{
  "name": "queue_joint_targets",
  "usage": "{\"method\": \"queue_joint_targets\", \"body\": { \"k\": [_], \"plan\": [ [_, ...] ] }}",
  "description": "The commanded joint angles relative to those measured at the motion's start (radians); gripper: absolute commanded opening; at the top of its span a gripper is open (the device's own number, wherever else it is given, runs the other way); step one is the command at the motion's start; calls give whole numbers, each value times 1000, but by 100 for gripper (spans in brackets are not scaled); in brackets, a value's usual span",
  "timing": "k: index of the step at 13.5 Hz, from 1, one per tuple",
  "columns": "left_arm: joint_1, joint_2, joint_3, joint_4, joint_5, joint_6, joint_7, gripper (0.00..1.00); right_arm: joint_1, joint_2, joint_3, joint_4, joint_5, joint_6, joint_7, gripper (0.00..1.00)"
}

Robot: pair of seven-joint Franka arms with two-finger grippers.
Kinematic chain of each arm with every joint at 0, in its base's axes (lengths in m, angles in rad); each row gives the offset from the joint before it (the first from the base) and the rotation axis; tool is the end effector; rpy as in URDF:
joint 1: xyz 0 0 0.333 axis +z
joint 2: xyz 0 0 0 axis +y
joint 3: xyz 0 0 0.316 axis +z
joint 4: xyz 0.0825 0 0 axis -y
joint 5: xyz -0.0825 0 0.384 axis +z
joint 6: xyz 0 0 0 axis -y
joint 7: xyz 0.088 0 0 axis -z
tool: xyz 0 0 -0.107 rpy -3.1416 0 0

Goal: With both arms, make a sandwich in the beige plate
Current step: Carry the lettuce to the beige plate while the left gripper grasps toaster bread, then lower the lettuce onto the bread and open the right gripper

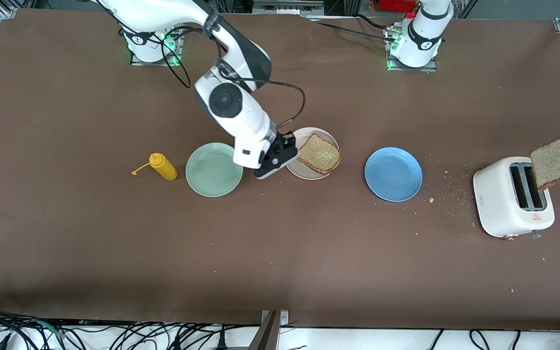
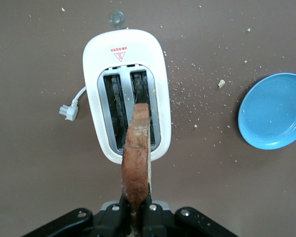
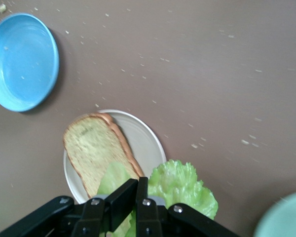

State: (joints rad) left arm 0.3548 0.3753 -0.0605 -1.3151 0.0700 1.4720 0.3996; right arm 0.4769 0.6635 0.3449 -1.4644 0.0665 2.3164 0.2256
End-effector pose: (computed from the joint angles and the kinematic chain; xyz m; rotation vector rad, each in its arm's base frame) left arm 0.6142 0.2015 0.5098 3.0892 -0.1611 -0.3432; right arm 0.5361 0.5044 0.3314 -2.7332 -0.6460 -0.0915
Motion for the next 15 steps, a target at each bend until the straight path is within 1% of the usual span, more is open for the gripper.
{"method": "queue_joint_targets", "body": {
  "k": [1,3,6,8,10,11,13,15],
  "plan": [
    [-49,-16,-1,49,40,-84,-53,0,43,74,-3,30,15,125,20,0],
    [-86,-33,-1,56,39,-116,-91,0,81,142,-4,67,13,202,38,0],
    [-158,-56,-1,60,30,-194,-140,0,111,202,-7,116,10,222,43,0],
    [-206,-65,-1,60,19,-229,-140,0,117,214,-7,114,7,222,46,0],
    [-221,-72,-2,60,17,-237,-139,0,127,219,-7,111,10,222,49,0],
    [-221,-73,-13,60,-1,-240,-139,0,135,219,-7,111,9,221,57,0],
    [-218,-73,-15,60,-47,-243,-137,0,149,217,-7,111,2,219,115,0],
    [-217,-76,-15,60,-107,-271,-128,0,160,214,-7,108,2,219,124,0]
  ]
}}
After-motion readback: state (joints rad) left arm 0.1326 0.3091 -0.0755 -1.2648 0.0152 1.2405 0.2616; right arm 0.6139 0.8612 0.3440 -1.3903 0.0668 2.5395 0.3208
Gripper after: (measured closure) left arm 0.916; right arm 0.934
